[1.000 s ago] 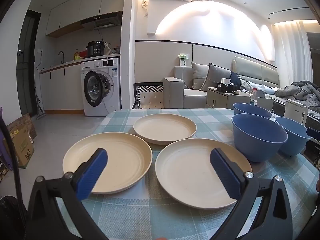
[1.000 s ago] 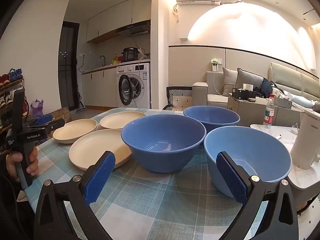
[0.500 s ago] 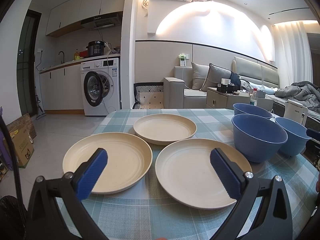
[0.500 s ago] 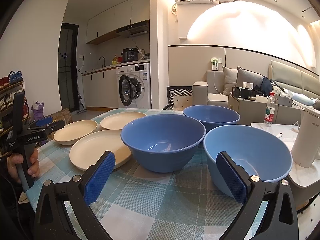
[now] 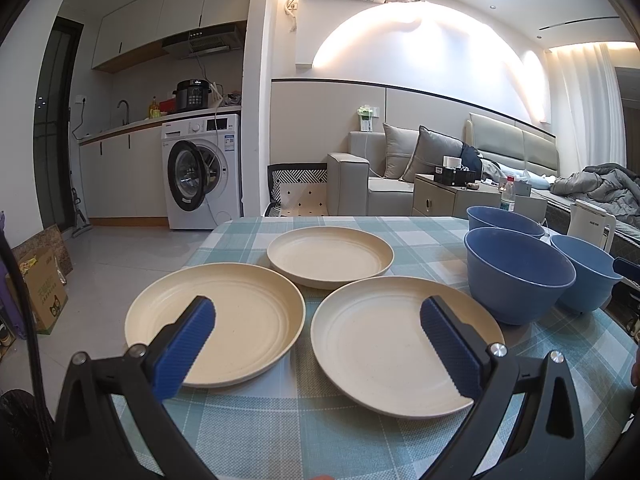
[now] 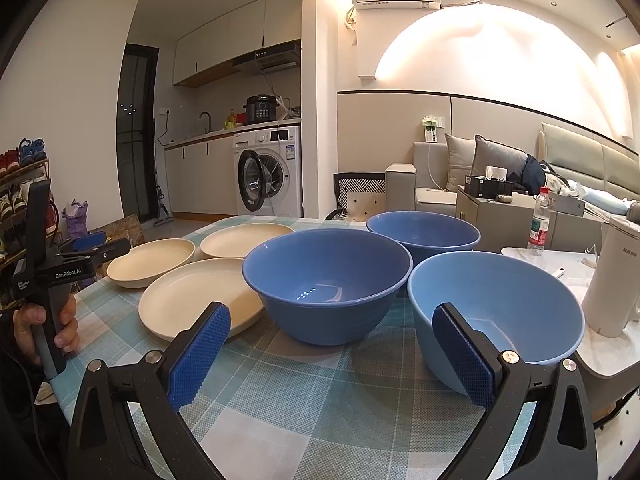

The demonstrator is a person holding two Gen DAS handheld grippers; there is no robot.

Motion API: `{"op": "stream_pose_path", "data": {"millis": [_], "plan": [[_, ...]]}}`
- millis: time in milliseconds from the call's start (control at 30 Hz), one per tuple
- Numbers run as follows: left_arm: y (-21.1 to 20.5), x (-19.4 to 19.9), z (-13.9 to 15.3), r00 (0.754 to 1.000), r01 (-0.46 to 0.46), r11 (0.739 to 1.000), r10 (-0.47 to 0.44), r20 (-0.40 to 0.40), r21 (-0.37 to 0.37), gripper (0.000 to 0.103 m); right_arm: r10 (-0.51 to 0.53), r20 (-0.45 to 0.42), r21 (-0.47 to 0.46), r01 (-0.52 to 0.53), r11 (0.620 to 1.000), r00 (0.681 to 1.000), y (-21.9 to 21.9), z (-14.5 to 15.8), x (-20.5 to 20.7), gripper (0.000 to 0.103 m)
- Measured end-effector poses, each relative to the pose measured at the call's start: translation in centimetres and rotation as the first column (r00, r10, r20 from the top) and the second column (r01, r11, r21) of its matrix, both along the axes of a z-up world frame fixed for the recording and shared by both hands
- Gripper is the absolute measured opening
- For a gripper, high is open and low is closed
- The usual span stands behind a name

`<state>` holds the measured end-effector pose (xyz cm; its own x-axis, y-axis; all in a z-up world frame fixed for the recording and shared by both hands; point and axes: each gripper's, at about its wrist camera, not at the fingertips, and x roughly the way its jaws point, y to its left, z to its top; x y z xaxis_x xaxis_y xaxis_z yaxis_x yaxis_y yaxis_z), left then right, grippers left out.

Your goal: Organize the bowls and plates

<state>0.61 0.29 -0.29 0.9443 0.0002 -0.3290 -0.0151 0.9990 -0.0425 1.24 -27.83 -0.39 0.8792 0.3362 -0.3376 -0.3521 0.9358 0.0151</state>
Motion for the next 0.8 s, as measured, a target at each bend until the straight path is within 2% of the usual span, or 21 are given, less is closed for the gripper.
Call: {"op": "stream_pose_path", "data": {"millis": [800], "plan": [[0.07, -0.04, -0.03, 1.000, 0.000, 1.000, 0.000, 0.000, -0.002, 0.103, 0.000, -0.001, -0.006, 0.000, 1.000, 1.000, 0.14, -0.01, 0.02, 0.103]]}}
